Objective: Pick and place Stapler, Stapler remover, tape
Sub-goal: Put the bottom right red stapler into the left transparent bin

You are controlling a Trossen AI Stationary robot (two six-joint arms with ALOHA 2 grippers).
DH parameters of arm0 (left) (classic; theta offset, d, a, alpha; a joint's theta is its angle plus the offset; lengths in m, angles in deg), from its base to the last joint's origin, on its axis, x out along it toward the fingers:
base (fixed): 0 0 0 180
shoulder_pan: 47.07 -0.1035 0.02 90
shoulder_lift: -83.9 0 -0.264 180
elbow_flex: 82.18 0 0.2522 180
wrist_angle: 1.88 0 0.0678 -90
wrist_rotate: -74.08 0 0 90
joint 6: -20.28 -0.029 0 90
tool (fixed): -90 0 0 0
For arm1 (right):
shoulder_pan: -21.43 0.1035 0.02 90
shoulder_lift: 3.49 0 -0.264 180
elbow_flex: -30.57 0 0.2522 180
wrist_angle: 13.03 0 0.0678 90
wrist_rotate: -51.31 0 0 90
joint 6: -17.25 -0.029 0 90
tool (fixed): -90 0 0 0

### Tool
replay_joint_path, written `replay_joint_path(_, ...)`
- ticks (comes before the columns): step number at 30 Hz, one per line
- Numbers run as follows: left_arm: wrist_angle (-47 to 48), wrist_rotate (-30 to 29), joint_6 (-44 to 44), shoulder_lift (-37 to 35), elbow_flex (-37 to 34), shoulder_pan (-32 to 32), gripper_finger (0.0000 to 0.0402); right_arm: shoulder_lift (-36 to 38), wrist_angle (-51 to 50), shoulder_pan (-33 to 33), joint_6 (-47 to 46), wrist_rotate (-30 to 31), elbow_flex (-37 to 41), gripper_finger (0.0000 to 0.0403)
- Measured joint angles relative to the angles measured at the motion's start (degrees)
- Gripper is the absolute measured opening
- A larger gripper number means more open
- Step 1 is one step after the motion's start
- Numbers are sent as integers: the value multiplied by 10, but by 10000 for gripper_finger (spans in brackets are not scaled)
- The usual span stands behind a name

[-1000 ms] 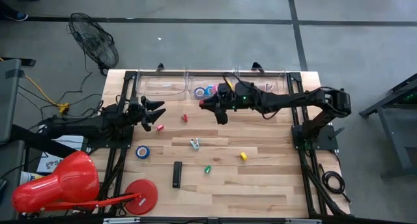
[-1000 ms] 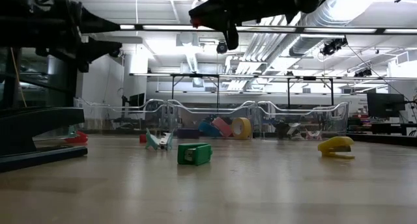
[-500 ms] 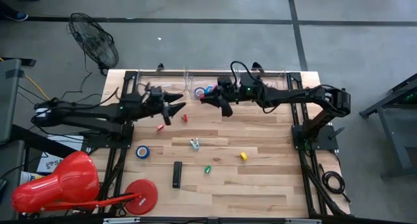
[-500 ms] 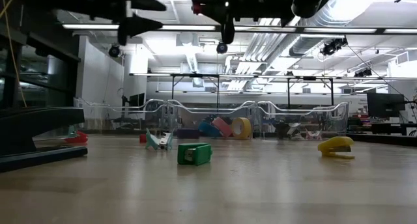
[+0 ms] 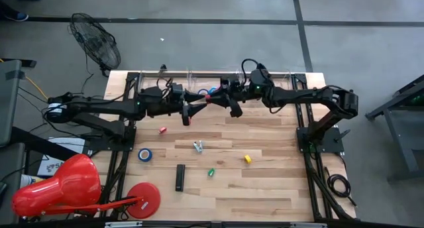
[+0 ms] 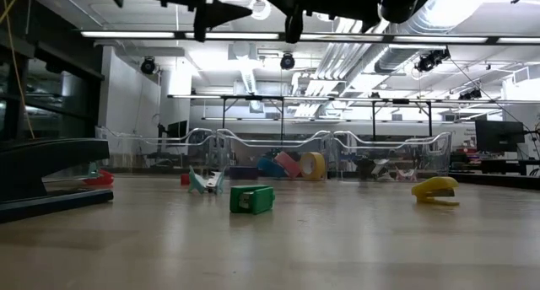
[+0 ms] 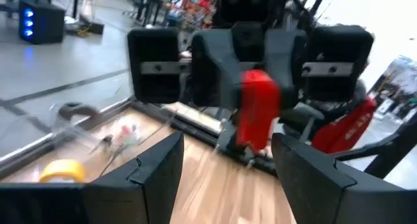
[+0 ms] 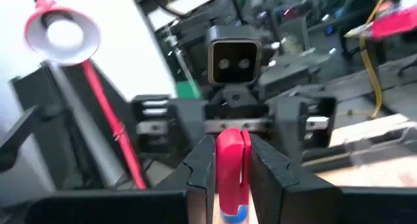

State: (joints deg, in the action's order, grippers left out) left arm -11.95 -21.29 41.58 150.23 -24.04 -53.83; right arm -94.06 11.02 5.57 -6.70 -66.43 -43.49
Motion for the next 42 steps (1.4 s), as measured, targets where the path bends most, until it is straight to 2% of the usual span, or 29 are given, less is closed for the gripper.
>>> replay_joint_path(20,-4,8,31,8,11,0,220,-2,6,1,20,9,0,54)
replay_joint_path(42,-5,20,30,11,11,0,48,-2,5,1,15,19,0,54)
